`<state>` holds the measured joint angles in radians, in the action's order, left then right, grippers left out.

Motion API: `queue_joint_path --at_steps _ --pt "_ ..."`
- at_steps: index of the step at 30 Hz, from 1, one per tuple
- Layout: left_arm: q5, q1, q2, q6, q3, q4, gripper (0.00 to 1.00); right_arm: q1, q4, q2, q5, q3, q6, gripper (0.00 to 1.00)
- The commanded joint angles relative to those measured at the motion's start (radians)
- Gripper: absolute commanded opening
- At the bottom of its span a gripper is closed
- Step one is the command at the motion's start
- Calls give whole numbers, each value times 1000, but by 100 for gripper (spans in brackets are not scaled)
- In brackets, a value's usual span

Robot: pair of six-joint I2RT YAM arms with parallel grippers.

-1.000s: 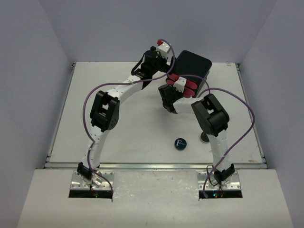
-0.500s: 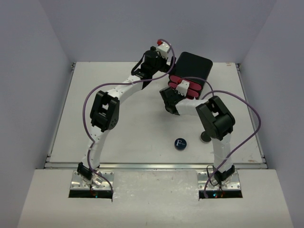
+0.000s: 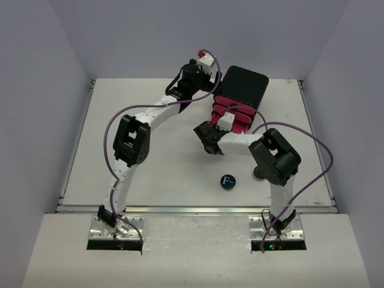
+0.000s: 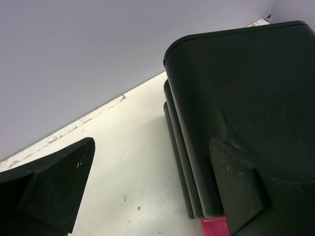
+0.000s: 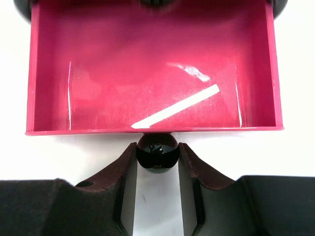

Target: Organize the makeup

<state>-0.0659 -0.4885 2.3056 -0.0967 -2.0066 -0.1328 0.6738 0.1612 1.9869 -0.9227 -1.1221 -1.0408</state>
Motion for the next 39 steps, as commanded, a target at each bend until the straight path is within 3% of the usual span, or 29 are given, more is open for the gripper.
queue_joint_path --at_steps 1,3,6,8,11,14,18,21,25,28,33,36,39 --pt "9 16 -84 3 24 -36 99 26 72 -65 -50 38 -75 1" --pt "13 16 -91 1 32 -36 100 30 86 -58 -45 47 -89 4" --pt "18 16 -103 -10 43 -28 100 32 138 -46 -42 28 -109 28" --pt "23 16 -111 -20 45 -17 100 35 147 -55 -42 27 -95 51" --pt "33 16 -128 -36 55 -7 100 42 34 -96 5 65 33 67" --pt "47 16 -143 -56 61 6 100 45 -41 -137 77 105 109 77" --pt "67 20 -178 -74 82 27 100 59 -46 -188 181 106 233 84" --pt "112 28 -215 -82 119 39 100 93 -79 -246 242 118 437 86" --pt "150 50 -277 -98 145 110 100 102 -65 -398 488 178 597 90" --pt "177 71 -312 -106 160 201 100 99 57 -514 589 194 642 92" --pt "160 138 -438 -109 270 295 100 55 318 -665 577 203 604 93" --pt "119 185 -506 -110 379 331 100 -110 447 -728 663 237 537 97" --pt "51 220 -593 -105 486 346 100 -322 466 -783 721 305 517 98"
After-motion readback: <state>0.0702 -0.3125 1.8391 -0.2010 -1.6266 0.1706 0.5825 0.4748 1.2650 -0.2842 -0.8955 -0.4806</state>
